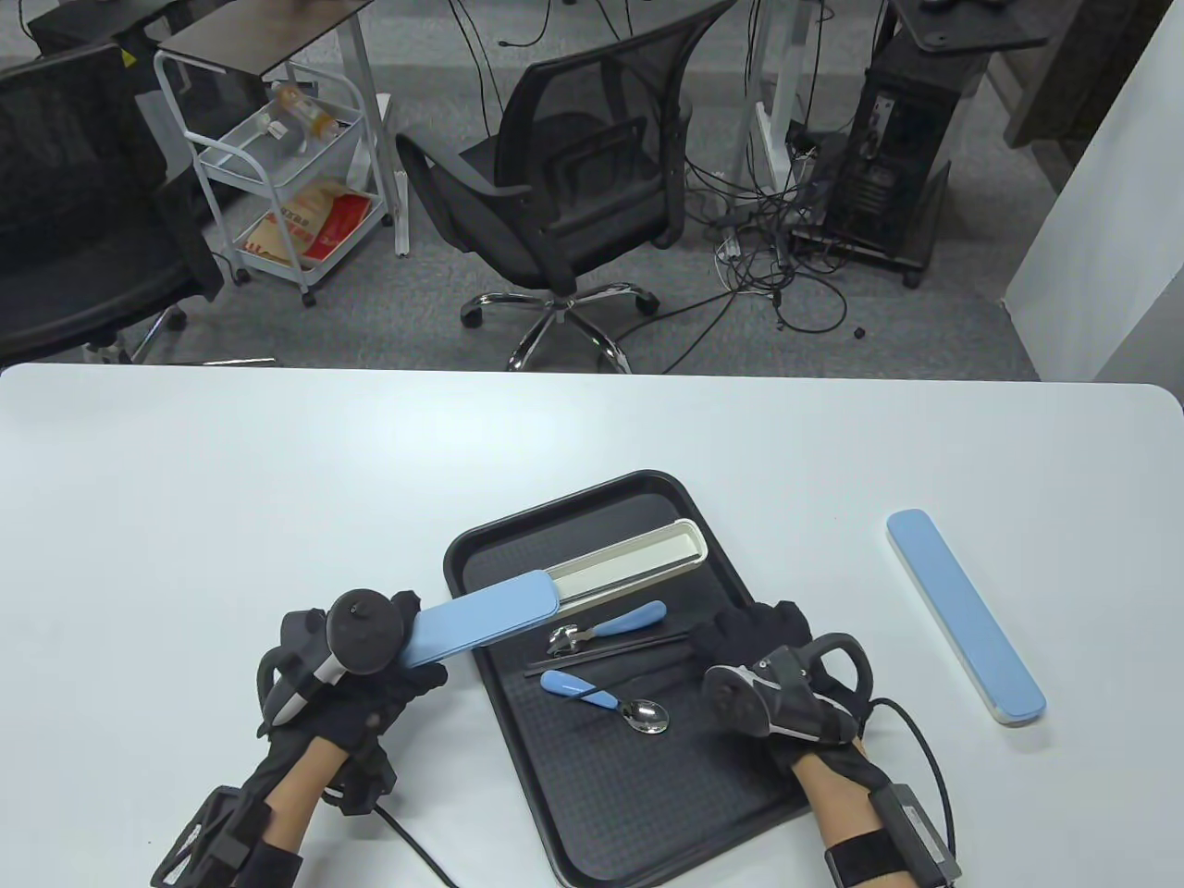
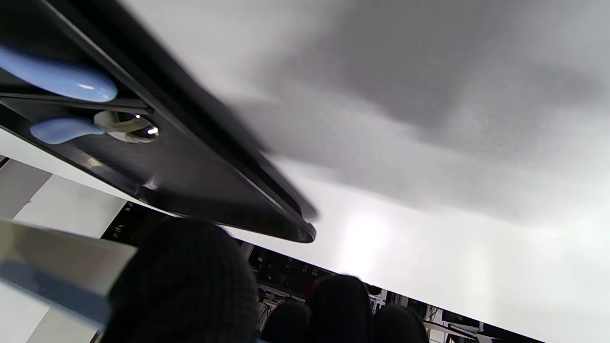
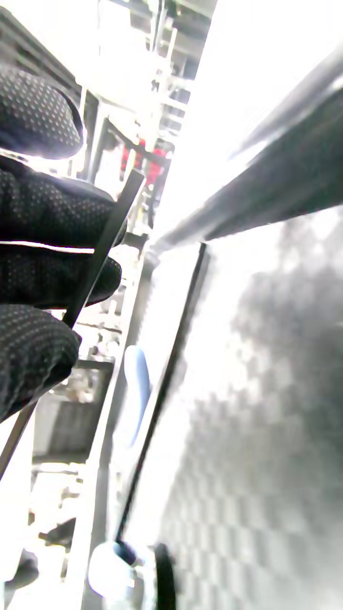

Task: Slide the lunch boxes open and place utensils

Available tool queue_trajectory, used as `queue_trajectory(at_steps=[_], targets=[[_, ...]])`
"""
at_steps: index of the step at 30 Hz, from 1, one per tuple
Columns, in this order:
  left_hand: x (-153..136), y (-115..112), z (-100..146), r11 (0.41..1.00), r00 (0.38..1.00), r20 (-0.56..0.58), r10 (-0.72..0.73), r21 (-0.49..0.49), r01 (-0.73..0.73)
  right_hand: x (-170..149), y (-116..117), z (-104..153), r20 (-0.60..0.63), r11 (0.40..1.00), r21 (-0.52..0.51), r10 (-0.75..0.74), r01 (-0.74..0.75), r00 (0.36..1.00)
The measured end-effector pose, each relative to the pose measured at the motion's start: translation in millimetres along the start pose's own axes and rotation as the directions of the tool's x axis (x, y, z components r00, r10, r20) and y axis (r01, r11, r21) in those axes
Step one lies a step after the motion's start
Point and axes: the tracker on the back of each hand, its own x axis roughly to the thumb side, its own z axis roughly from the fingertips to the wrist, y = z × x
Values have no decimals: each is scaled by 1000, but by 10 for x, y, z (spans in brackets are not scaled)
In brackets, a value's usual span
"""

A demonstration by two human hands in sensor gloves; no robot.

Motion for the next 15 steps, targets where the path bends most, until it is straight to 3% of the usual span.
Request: queue_trajectory(at_steps=[15], targets=[[-28,1,0,1000,1000,-17,4,-4,-4,-542,-214,180,-215,967,-176,-219,183,952]])
